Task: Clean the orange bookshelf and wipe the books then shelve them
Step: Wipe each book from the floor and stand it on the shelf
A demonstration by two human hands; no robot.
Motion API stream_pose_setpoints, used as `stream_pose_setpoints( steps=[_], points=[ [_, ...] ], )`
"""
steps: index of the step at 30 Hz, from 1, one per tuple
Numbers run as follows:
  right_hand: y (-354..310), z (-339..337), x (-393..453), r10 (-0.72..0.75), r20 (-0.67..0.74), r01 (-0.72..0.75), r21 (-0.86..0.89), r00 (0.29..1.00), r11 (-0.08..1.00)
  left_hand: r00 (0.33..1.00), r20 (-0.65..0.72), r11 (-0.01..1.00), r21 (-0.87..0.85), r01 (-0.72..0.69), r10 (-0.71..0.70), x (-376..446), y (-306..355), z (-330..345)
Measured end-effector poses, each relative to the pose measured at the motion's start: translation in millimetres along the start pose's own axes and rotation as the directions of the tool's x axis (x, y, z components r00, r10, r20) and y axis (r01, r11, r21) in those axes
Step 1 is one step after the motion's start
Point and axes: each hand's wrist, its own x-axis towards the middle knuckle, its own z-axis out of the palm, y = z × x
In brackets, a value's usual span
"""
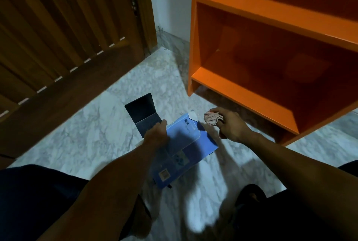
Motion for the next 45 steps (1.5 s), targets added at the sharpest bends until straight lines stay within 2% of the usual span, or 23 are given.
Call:
stream_pose_setpoints(
  steps=[5, 10, 16, 20, 23, 25, 27, 30, 32, 38, 42, 45],
  points=[
    [-14, -10, 3, 0.047, -0.032, -0.046, 0.042, 0.998, 0.998, 0.996, 0.058, 0.997, 0.043, -0.067, 0.065, -3, 11, -26],
    [-33, -31, 8, 0.180, -0.044, -0.164, 0.249, 0.983, 0.955, 0.969, 0.078, 0.970, 0.034, -0.239, 0.236, -6, 35, -66],
    [-55, -64, 3, 0.282, -0.154, -0.197, 0.416, 0.947, 0.888, 0.955, -0.055, 0.955, -0.028, -0.294, 0.292, -27, 72, -126],
    [-70, -85, -13, 0.330, -0.221, -0.159, 0.557, 0.918, 0.815, 0.934, -0.198, 0.912, -0.229, -0.339, 0.297, -46, 85, -169],
    [-69, -102, -23, 0.398, -0.332, -0.125, 0.613, 0.855, 0.780, 0.906, -0.309, 0.832, -0.386, -0.398, 0.290, -60, 92, -198],
    [-69, -114, -30, 0.442, -0.340, -0.140, 0.640, 0.830, 0.755, 0.895, -0.354, 0.756, -0.497, -0.426, 0.271, -72, 99, -214],
    [-82, -123, -40, 0.487, -0.320, -0.079, 0.767, 0.813, 0.636, 0.896, -0.376, 0.656, -0.618, -0.434, 0.238, -87, 108, -227],
    [-113, -127, -47, 0.440, -0.250, 0.063, 0.916, 0.862, 0.396, 0.910, -0.362, 0.492, -0.766, -0.413, 0.201, -103, 121, -237],
    [-126, -129, -47, 0.349, -0.228, 0.118, 0.944, 0.909, 0.307, 0.924, -0.334, 0.405, -0.831, -0.382, 0.185, -111, 125, -240],
    [-128, -127, -41, 0.262, -0.132, 0.060, 0.963, 0.956, 0.264, 0.940, -0.279, 0.368, -0.868, -0.334, 0.195, -117, 121, -240],
    [-124, -135, -31, 0.170, -0.070, 0.038, 0.982, 0.983, 0.185, 0.938, -0.228, 0.190, -0.941, -0.281, 0.261, -116, 122, -248],
    [-122, -152, -24, 0.091, -0.044, 0.031, 0.989, 0.995, 0.141, 0.928, -0.192, 0.110, -0.965, -0.237, 0.320, -109, 127, -253]
  ],
)
